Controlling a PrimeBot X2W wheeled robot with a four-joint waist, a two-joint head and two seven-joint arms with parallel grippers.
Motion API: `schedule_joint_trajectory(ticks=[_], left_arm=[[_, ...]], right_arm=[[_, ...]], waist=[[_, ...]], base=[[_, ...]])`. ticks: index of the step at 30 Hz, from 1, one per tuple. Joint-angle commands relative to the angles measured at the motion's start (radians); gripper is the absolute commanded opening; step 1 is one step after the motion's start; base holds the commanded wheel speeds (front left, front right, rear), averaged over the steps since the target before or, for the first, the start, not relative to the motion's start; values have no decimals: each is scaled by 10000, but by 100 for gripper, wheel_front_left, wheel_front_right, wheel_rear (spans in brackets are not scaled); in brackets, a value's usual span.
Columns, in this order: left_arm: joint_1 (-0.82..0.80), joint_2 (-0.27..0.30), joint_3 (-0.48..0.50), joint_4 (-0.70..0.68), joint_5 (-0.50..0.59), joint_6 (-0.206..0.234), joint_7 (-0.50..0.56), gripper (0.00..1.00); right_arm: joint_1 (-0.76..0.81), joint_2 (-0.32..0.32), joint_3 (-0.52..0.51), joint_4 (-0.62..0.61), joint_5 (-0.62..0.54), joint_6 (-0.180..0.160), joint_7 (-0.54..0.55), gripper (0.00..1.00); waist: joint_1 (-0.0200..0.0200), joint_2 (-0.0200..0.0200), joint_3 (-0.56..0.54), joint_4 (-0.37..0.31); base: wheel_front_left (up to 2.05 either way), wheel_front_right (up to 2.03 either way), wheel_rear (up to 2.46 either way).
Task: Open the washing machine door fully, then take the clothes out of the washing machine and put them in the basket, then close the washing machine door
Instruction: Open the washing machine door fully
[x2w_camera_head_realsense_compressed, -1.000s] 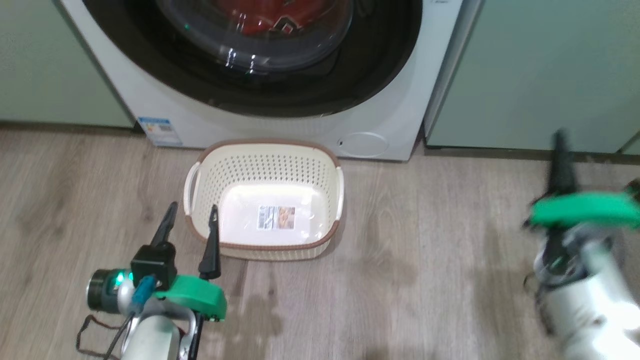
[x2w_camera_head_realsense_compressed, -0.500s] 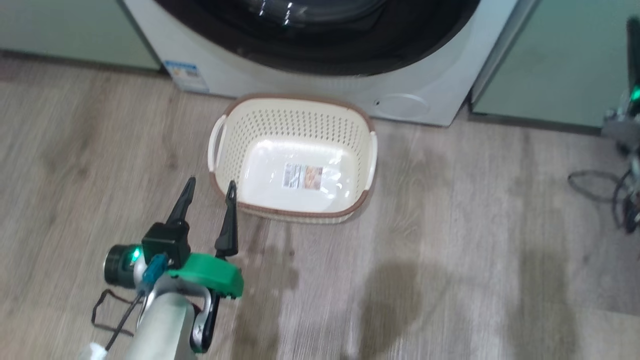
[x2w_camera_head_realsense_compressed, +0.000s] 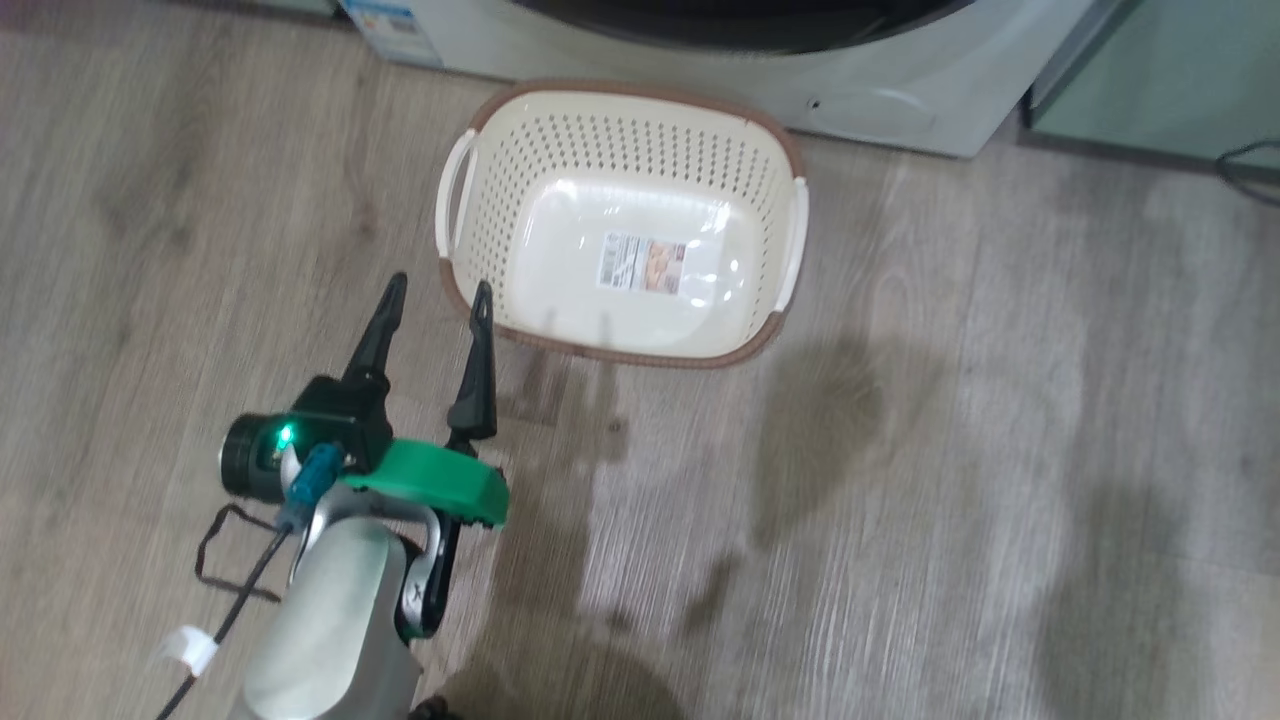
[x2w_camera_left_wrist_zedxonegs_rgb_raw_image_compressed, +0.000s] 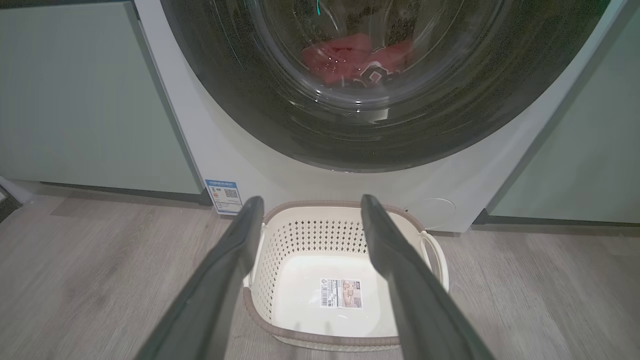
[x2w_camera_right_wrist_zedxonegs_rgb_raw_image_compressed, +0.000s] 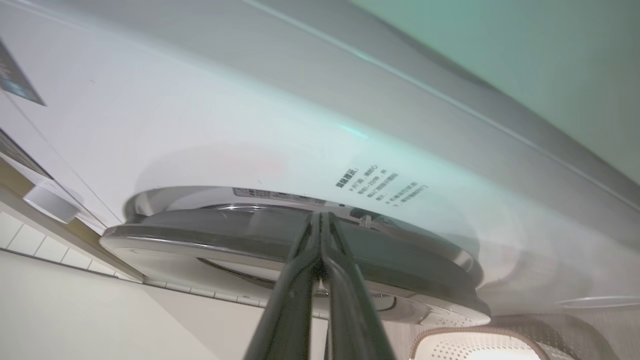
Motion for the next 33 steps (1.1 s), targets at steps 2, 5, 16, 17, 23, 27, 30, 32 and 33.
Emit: schedule_joint_trajectory(ticks=[2, 5, 16, 17, 23, 27, 30, 32, 33], left_arm=[[-298, 122, 247, -359, -116, 75, -74, 100], [-379, 122, 195, -398, -190, 116, -74, 100], [-569, 122, 47, -454, -375, 177, -74, 100], [-584, 122, 29, -459, -388, 177, -74, 100], [-694, 122, -86, -456, -504, 217, -74, 100], [-693, 122, -145, -439, -556, 250, -74, 100], [-601, 122, -158, -404, -558, 270, -74, 100], [-528, 122, -143, -357, -560, 271, -74, 100], [-486, 122, -129, -335, -555, 268, -74, 100]], right_arm=[[-632, -179, 169, -148, -58, -6, 317, 0], [-1109, -234, 362, 31, -143, -6, 661, 0], [-2235, -24, 1055, 466, -525, -6, 1162, 0], [-2306, 16, 1116, 514, -543, -6, 1193, 0], [-2561, 144, 1451, 745, -637, -6, 1332, 0], [-2452, 187, 1647, 588, -518, -6, 1626, 0], [-2168, 178, 1813, 395, -428, -6, 1852, 0], [-1905, 203, 1924, 231, -341, -6, 2007, 0], [-1752, 221, 1974, 136, -282, -6, 2093, 0]], waist=[[-1, 0, 340, 185], [-1, 0, 530, 267], [-1, 0, 924, 480], [-1, 0, 943, 504], [-1, 0, 1005, 665], [-1, 0, 949, 751], [-1, 0, 769, 785], [-1, 0, 579, 798], [-1, 0, 462, 807]], base=[[0, 0, 0], [0, 0, 0], [0, 0, 0], [0, 0, 0], [0, 0, 0], [0, 0, 0], [0, 0, 0], [0, 0, 0], [0, 0, 0]])
